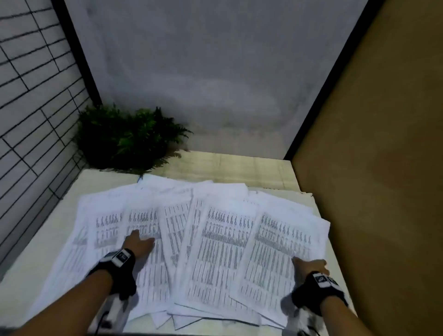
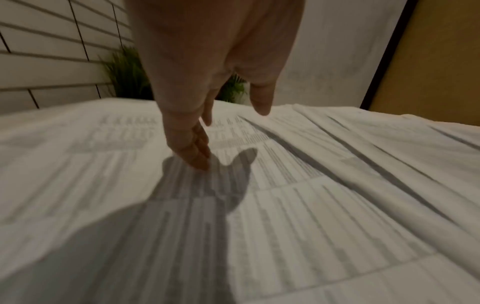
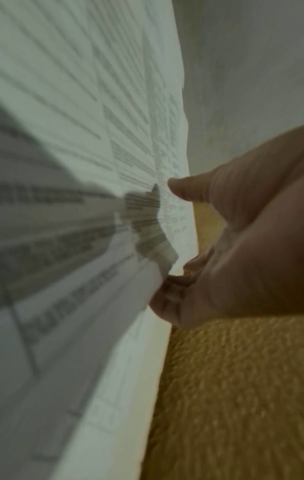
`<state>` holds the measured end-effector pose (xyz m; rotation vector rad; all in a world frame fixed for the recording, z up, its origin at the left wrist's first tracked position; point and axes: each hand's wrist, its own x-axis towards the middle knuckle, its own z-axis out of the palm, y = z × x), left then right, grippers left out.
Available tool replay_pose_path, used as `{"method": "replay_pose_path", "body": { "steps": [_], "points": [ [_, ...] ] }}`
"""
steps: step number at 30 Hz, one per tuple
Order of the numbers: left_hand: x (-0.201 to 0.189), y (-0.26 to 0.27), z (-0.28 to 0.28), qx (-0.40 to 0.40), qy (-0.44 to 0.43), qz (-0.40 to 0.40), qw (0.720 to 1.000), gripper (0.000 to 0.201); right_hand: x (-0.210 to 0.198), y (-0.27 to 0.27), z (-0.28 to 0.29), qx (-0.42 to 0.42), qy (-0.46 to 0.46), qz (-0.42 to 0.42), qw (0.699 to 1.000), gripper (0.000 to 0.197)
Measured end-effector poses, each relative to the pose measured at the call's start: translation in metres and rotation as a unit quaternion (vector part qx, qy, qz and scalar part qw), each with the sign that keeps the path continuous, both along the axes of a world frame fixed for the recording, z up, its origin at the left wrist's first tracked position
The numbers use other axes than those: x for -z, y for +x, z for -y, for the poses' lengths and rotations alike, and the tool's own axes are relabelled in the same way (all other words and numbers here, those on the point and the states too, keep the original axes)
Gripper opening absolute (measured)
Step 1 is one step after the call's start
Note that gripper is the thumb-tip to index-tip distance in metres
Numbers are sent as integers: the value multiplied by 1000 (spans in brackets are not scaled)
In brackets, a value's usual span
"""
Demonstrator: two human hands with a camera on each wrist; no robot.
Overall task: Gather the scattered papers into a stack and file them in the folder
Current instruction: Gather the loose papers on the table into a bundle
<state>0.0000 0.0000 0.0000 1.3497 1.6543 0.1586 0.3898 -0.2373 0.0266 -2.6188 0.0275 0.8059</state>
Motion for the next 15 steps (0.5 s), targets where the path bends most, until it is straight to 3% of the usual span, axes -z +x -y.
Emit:
{"method": "replay_pose_path", "body": {
  "steps": [2,6,9,13,15],
  "points": [
    [1,15,4,-27,-12,12,999,79,-1,-3,-8,-25,19,3,1000,70],
    [5,55,19,-121,-36,194,973,67,5,-11,-24,-115,11,78,990,67],
    [11,78,19,-76,-28,203,976,55,6,-14,-31,-167,-16,122,978,68],
    [-4,116,33,13,5,206,978,59,12,-19,-39,-236,-6,158,959,67],
    [-5,135,47,62,2,200,978,65,12,-22,-40,-228,4,157,961,68]
  ]
}}
